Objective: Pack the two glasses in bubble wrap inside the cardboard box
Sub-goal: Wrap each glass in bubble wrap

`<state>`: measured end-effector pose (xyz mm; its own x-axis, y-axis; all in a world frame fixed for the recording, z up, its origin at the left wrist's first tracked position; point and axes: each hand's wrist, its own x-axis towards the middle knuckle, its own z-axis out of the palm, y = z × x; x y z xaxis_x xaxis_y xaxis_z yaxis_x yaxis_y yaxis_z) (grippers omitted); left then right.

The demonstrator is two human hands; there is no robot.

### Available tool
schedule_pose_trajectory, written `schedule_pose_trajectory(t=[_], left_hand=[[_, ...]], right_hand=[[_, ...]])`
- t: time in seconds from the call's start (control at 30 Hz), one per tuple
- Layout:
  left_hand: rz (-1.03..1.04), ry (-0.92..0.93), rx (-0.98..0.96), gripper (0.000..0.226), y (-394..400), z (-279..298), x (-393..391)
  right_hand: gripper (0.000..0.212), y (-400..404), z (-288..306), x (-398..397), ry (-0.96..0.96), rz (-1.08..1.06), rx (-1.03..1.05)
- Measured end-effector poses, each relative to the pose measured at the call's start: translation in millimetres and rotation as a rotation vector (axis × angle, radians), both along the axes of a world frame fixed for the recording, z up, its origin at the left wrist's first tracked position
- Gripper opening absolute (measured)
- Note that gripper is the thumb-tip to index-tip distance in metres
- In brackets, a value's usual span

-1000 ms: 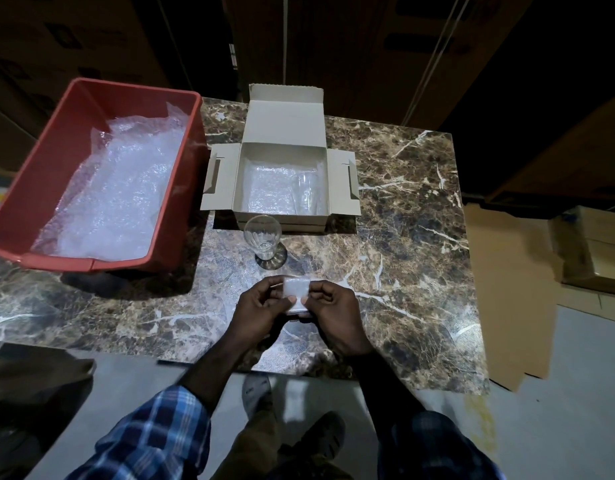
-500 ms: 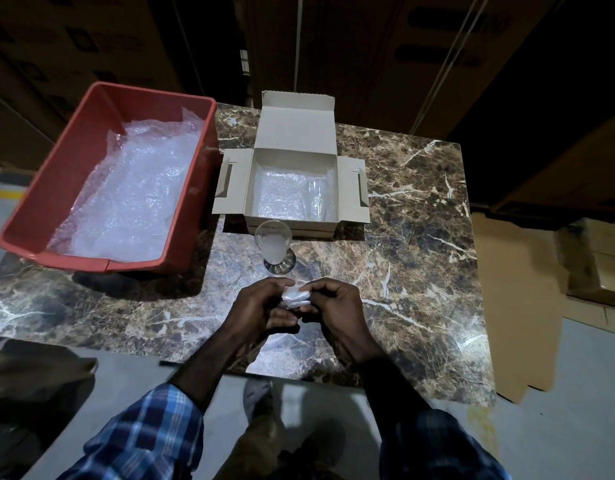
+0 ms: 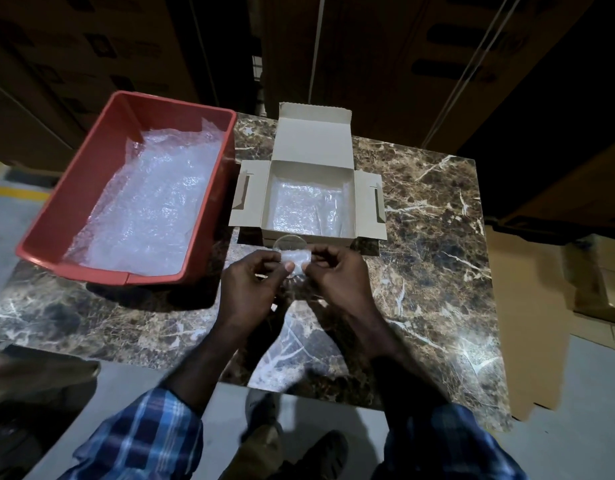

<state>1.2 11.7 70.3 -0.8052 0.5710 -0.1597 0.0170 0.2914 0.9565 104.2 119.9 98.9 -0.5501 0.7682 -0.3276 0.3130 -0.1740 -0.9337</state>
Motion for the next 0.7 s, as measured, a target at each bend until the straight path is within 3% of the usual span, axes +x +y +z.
schedule_pose_trajectory(t=[0.13,0.27,0.4,0.47,0.53,0.7], left_hand=[[-0.053,0.017,-0.018,0.005,13.4,4.2,-18.8],[-0.029,0.032,-0.092,0.005,23.7,-6.5,-28.1],[-0.007,0.294,-0.159,0.014,25.3,-5.4,-29.1],[-0.005,0.233,-0.143,0.025,23.3,-7.5,-30.4],[0.010,0.053,-0.134,0.030,22.8,-12.1,-33.4],[-0.068,-0.170,-0.133,0.021,20.6,-20.0,-37.5]], right_hand=[[0.012,16.6,10.7,-17.8,-0.121,0.082,0.187],[0.010,25.5,8.4,-33.7,-0.357,0.205,0.397],[0.020,25.2,2.9,-45.0,-0.523,0.320,0.583],[0.021,25.6,3.6,-47.8,-0.608,0.420,0.729],[0.022,24.2,5.6,-50.7,-0.711,0.507,0.891],[0.028,19.0,0.2,-60.4,-0.843,0.648,1.047]])
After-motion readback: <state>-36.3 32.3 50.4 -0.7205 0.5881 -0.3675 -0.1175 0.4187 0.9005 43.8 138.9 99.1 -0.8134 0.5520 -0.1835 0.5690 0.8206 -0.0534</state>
